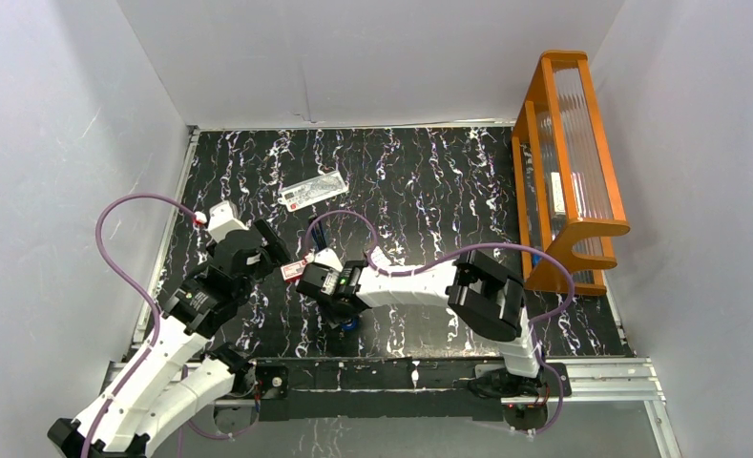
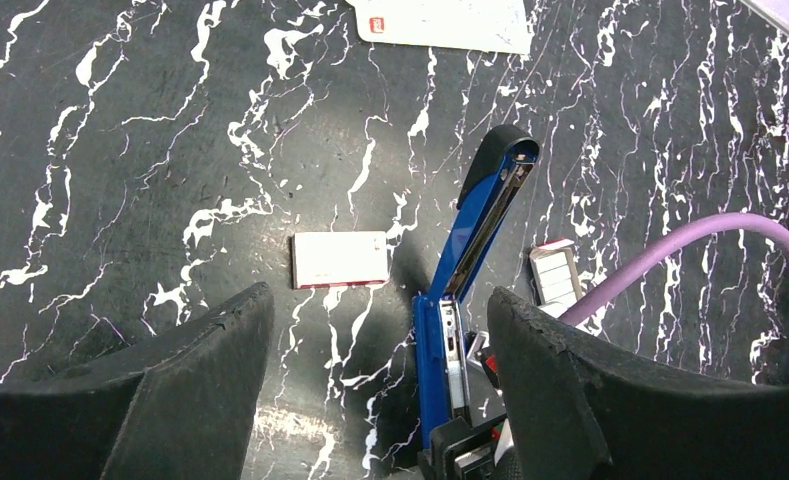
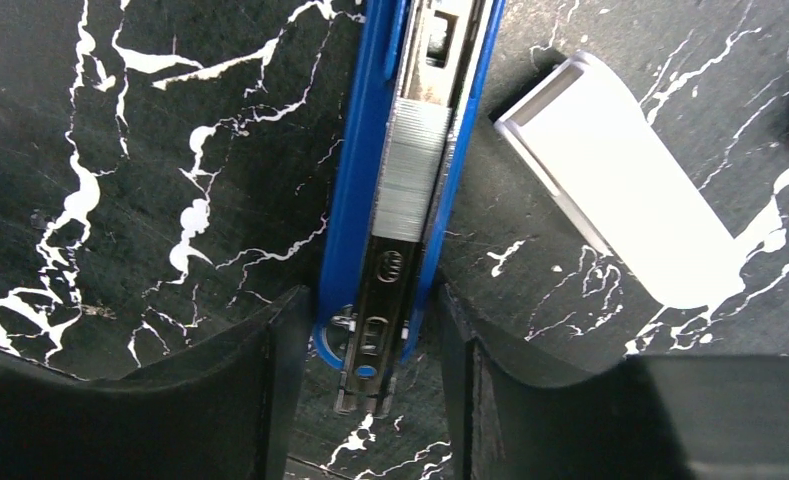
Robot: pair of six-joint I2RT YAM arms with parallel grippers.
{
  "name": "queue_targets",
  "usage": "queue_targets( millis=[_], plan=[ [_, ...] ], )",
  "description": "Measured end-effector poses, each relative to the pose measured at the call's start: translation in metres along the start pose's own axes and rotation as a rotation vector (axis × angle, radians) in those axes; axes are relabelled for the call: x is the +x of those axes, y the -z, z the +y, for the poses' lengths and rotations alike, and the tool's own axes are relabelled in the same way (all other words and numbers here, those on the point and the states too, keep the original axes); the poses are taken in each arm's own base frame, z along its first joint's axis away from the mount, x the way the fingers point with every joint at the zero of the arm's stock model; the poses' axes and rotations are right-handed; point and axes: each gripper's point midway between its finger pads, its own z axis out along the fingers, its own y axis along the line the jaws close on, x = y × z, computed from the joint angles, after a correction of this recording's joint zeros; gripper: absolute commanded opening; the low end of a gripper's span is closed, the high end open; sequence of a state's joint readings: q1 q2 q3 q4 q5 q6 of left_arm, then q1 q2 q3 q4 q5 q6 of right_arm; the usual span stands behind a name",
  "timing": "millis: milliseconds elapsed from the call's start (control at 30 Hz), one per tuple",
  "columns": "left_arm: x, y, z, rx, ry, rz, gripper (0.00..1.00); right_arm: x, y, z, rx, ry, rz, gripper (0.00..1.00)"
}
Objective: Load the staples into the stapler
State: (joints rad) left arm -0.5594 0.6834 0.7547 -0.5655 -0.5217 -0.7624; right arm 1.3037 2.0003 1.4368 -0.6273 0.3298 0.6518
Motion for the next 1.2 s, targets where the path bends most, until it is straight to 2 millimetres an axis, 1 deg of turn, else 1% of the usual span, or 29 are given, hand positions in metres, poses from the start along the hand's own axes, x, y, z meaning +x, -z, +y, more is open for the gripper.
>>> queue_targets(
  millis=[200,233,300,433,600,733,867,933,1033,1133,1200],
  plan=[
    [0.004,-0.004,0.000,-0.013,-0.013,0.018,0.76,0.001,-0.001,0.000,-0.006,0.009,0.004,0.38],
    [0.005,-0.004,-0.001,-0.012,-0.016,0.023,0.76,0.001,-0.001,0.000,-0.006,0.015,0.003,0.37],
    [0.006,-0.005,-0.003,-0.010,-0.022,0.033,0.78,0.002,-0.001,-0.002,-0.014,0.038,-0.006,0.37],
    [0.005,-0.009,-0.015,0.000,-0.034,0.070,0.80,0.010,0.002,-0.010,-0.057,0.110,-0.030,0.38],
    [0.011,-0.016,-0.034,0.028,-0.062,0.144,0.86,0.030,0.010,-0.027,-0.143,0.234,-0.022,0.39],
    [0.011,-0.018,-0.054,0.085,-0.084,0.195,0.91,0.038,0.013,-0.034,-0.194,0.326,-0.031,0.45],
    [0.015,-0.022,-0.069,0.158,-0.107,0.253,0.91,0.040,0.013,-0.037,-0.216,0.367,-0.038,0.59],
    [0.017,-0.027,-0.067,0.183,-0.113,0.294,0.91,0.039,0.013,-0.037,-0.229,0.362,-0.038,0.68],
    [0.019,-0.036,-0.058,0.229,-0.081,0.347,0.91,0.038,0.014,-0.035,-0.243,0.352,-0.047,0.75],
    [0.024,-0.043,-0.047,0.266,-0.033,0.400,0.91,0.037,0.016,-0.035,-0.249,0.326,-0.057,0.80],
    [0.030,-0.046,-0.045,0.291,-0.007,0.444,0.90,0.037,0.017,-0.037,-0.250,0.306,-0.066,0.81]
  ],
)
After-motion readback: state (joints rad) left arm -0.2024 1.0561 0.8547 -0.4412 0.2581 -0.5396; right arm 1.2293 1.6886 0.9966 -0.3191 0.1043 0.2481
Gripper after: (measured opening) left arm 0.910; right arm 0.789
